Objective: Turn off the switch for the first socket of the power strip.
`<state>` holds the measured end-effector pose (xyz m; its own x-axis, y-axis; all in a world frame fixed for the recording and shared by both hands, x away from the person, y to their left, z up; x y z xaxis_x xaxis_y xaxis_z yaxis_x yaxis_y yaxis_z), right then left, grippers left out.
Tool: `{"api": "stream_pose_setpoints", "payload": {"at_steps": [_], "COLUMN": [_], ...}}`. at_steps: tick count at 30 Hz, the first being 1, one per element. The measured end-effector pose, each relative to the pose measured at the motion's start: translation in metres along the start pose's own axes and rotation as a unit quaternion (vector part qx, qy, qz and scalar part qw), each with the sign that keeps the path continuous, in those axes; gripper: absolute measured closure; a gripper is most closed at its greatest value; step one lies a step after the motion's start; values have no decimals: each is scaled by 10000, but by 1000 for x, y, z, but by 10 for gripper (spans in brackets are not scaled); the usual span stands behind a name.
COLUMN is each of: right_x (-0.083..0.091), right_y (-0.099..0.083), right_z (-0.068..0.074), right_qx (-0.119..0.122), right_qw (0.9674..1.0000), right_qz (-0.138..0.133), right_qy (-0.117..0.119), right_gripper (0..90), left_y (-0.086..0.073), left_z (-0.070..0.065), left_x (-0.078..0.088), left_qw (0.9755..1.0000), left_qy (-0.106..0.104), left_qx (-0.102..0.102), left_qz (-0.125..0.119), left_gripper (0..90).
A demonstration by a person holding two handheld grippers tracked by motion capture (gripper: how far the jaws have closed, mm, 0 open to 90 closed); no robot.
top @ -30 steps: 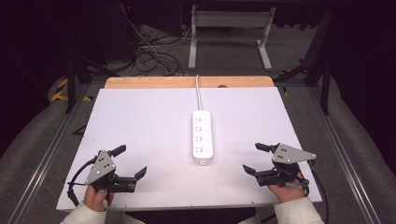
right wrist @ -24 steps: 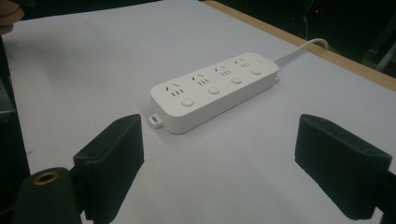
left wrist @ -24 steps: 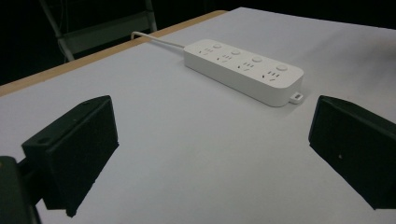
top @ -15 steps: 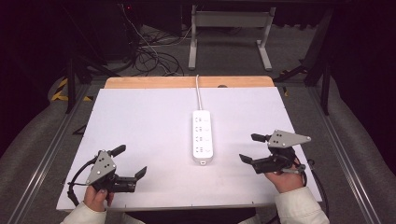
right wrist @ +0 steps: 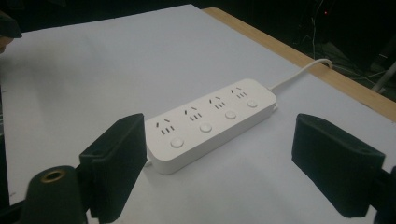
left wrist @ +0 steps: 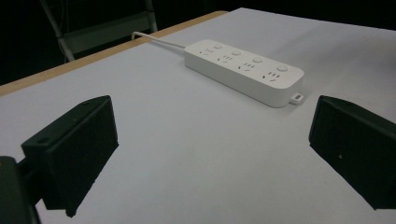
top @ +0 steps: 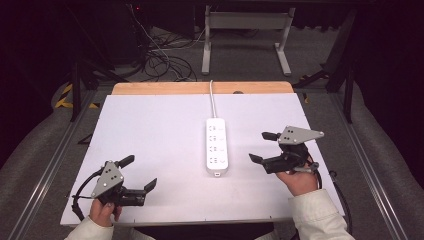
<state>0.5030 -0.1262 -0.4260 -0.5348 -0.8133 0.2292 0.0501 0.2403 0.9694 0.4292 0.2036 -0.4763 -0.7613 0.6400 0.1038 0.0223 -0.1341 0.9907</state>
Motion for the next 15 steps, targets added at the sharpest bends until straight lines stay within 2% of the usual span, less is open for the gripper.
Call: {"api": "stream_pose_setpoints", "payload": {"at_steps": [15], "right_x": [-26], "right_y": [16], "right_z": [-4], "right_qx": [52], "right_qw": [9999], "right_qz": [47], "right_qy": [136], "right_gripper": [208], "left_y": [0], "left_z": [0], "left_x": [1], "left_qw": [10000], "left_qy": [-11], "left_qx": [38], "left_qz": [-7], "left_gripper": [17]}}
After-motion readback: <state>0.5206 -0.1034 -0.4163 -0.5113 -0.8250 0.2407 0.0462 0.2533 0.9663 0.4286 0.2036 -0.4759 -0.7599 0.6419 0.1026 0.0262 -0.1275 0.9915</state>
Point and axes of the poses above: each handheld gripper's, and its own axes: x roughly backward along the jaws, y roughly out of its top, z roughly to its left, the point moved 10 cm from there along -x, roughly forward along the jaws, and after that the axes turned 14 degrees about -z, right-handed, at the moved point
